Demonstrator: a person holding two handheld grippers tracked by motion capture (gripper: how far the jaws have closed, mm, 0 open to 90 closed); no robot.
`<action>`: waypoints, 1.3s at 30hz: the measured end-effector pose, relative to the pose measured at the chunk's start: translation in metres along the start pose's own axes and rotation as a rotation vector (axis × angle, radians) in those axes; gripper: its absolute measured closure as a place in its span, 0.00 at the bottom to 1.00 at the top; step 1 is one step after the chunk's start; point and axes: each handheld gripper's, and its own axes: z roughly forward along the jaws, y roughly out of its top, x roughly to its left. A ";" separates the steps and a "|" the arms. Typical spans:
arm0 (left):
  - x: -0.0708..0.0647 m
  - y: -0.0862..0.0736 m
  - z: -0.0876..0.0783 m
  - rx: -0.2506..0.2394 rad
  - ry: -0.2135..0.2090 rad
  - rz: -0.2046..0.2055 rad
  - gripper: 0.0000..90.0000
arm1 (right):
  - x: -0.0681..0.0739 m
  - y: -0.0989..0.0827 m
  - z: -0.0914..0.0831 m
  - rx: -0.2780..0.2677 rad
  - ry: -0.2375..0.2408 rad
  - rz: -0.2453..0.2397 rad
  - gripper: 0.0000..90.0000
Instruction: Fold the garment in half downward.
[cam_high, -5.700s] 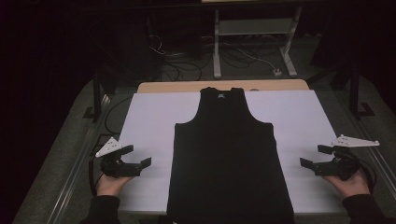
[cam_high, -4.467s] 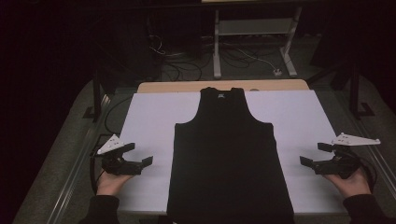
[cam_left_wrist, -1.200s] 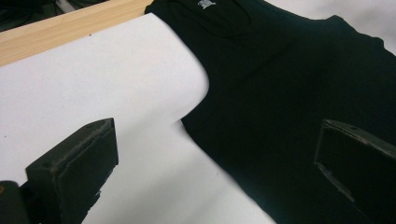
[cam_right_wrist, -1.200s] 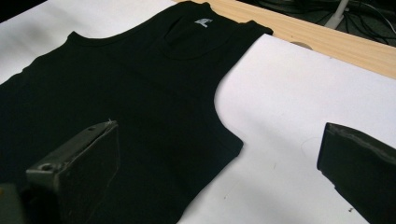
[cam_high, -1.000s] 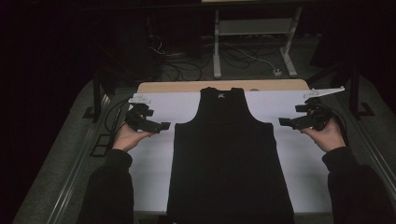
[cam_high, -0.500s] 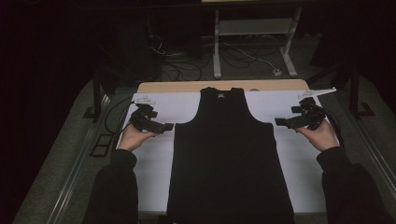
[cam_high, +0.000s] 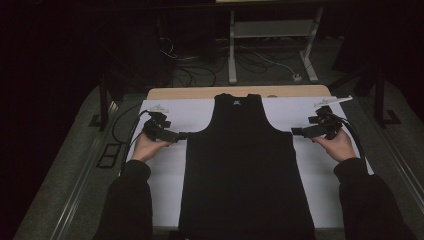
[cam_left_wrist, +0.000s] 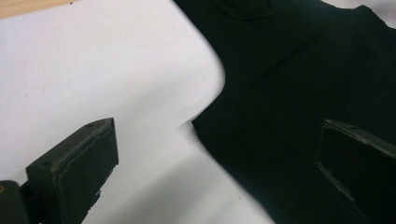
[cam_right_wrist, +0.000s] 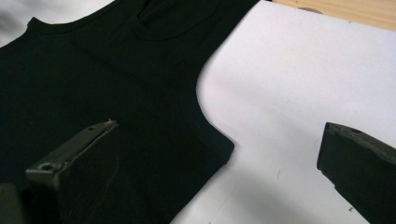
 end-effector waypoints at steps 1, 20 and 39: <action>0.001 -0.001 0.001 -0.005 -0.002 -0.009 0.00 | -0.001 0.000 0.002 0.000 0.002 0.004 0.00; 0.005 -0.006 0.022 0.041 -0.035 -0.035 0.00 | -0.014 -0.008 0.025 0.053 -0.005 0.051 0.00; 0.013 -0.011 0.030 0.063 -0.066 -0.076 0.20 | -0.010 -0.012 0.044 0.083 0.070 0.051 0.37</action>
